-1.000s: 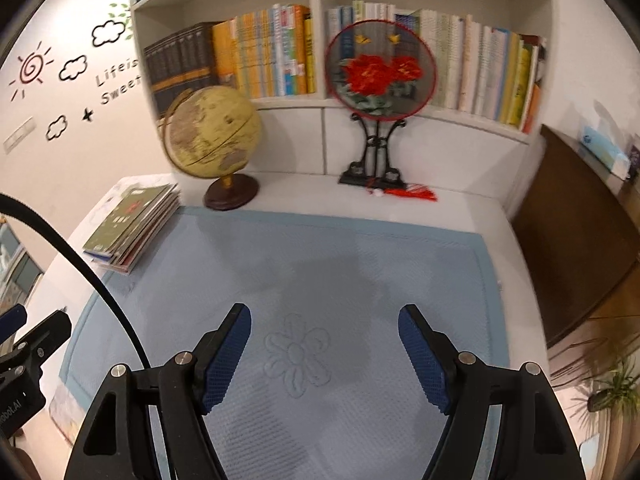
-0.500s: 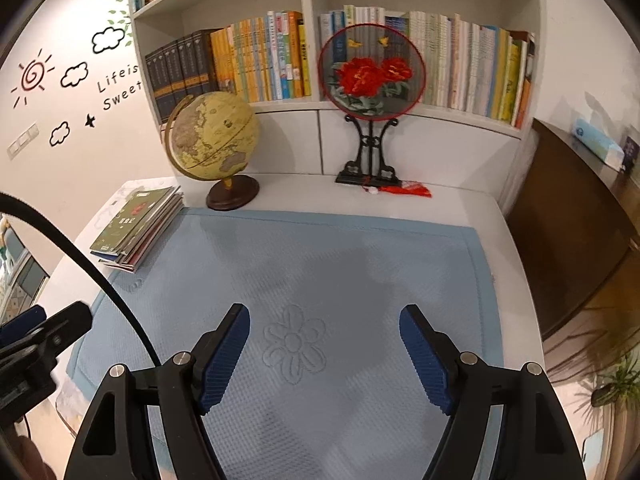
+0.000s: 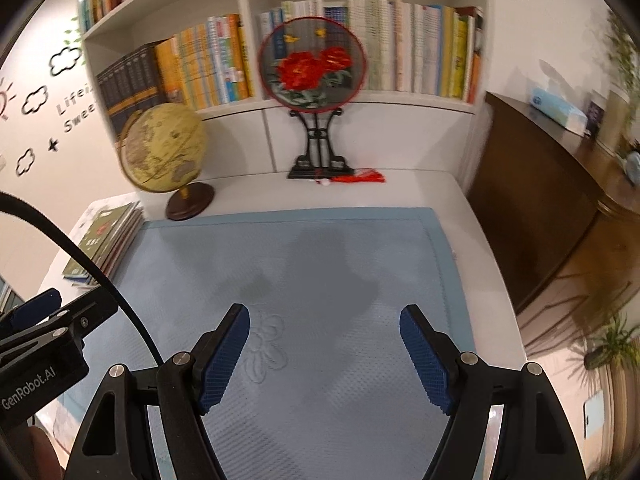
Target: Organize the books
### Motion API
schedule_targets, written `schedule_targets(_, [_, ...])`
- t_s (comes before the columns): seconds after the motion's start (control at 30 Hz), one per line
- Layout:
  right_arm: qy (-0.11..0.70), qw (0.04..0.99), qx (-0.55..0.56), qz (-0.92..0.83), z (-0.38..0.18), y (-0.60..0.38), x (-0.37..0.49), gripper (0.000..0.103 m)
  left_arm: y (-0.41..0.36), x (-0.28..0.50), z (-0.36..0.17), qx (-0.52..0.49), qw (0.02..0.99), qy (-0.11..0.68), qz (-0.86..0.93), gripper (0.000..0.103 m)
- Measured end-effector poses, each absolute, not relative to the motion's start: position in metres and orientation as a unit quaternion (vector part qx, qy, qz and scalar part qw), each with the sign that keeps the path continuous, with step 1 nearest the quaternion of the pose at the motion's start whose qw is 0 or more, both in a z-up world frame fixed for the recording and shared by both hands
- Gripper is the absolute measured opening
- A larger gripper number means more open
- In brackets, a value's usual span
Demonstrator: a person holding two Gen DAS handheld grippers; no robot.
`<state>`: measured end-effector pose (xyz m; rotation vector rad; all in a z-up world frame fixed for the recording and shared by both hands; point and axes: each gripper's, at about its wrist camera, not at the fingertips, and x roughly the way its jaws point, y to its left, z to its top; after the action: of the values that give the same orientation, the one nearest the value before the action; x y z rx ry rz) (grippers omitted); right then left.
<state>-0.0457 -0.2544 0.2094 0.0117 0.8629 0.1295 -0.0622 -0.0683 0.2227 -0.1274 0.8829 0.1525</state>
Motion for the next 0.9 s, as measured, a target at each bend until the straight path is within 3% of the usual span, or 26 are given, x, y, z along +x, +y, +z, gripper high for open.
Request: schedule_targets(0.9, [0.447, 0.894, 0.005, -0.006, 0.181, -0.27, -0.014, 0.076, -0.095, 0.002, 0.169, 0.004, 0.878, 0.476, 0.056, 0.084])
